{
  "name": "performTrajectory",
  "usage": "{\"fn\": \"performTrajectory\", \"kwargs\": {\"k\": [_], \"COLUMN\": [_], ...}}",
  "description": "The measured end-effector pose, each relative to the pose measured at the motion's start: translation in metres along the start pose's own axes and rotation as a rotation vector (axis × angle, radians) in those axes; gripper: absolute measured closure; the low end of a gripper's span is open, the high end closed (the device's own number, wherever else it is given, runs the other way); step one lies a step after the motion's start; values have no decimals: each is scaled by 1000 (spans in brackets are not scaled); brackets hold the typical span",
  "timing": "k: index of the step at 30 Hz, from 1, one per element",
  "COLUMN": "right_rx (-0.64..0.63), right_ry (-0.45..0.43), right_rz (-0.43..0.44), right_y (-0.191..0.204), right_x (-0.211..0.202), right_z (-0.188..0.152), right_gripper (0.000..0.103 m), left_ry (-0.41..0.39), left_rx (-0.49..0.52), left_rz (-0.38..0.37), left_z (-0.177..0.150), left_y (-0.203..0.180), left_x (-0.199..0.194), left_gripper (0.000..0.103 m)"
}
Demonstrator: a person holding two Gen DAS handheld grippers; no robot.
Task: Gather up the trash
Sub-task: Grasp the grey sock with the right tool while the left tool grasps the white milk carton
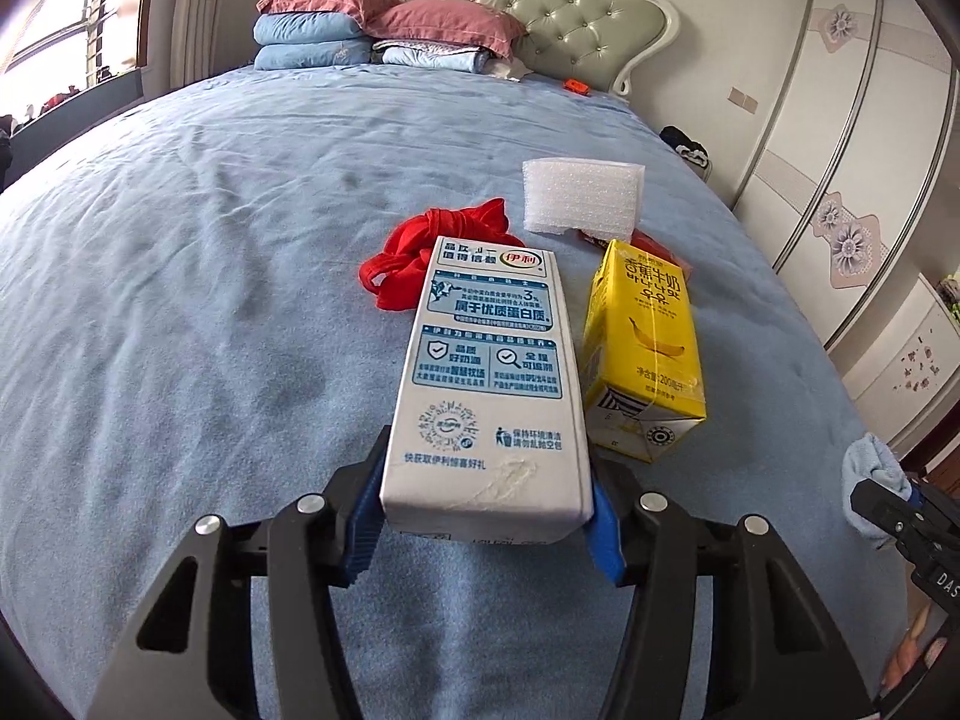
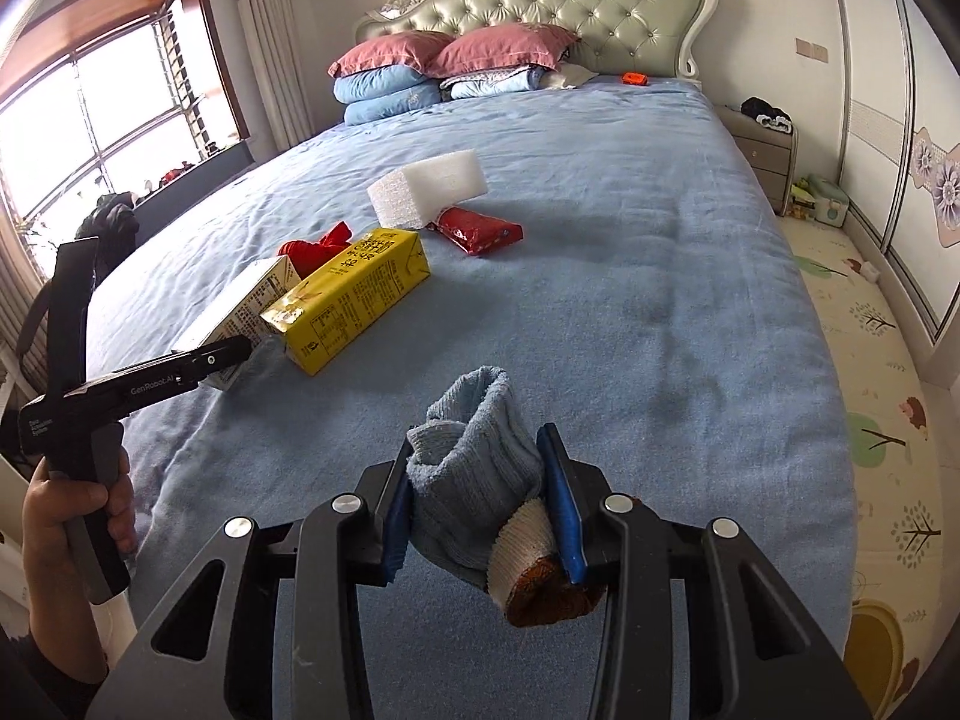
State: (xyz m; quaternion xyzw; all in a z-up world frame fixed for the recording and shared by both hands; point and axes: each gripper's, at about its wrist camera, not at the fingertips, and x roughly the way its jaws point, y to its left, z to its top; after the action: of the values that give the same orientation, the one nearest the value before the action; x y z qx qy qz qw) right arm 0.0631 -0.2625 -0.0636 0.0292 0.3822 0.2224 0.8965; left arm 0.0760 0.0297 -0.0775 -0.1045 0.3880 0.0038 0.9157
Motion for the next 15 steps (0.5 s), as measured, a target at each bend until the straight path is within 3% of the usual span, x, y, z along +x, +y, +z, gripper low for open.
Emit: {"fn": "performTrajectory", "kwargs": {"k": [10,15], "right_rx": [33,57], "right_ry": [-41,-108], "right_rz": [15,13], "right_y": [-4,-11], "right_x": [-28,-57], "right_z": [-9,-15], "right_gripper": [65,65], "left_ry": [-105,-123], "left_rx": [27,74], "left_rz": [-74,-144], "left_z": [-16,-18], "left_y": [-24,-53], "left_x": [-71,-91], "left_gripper": [47,47]}}
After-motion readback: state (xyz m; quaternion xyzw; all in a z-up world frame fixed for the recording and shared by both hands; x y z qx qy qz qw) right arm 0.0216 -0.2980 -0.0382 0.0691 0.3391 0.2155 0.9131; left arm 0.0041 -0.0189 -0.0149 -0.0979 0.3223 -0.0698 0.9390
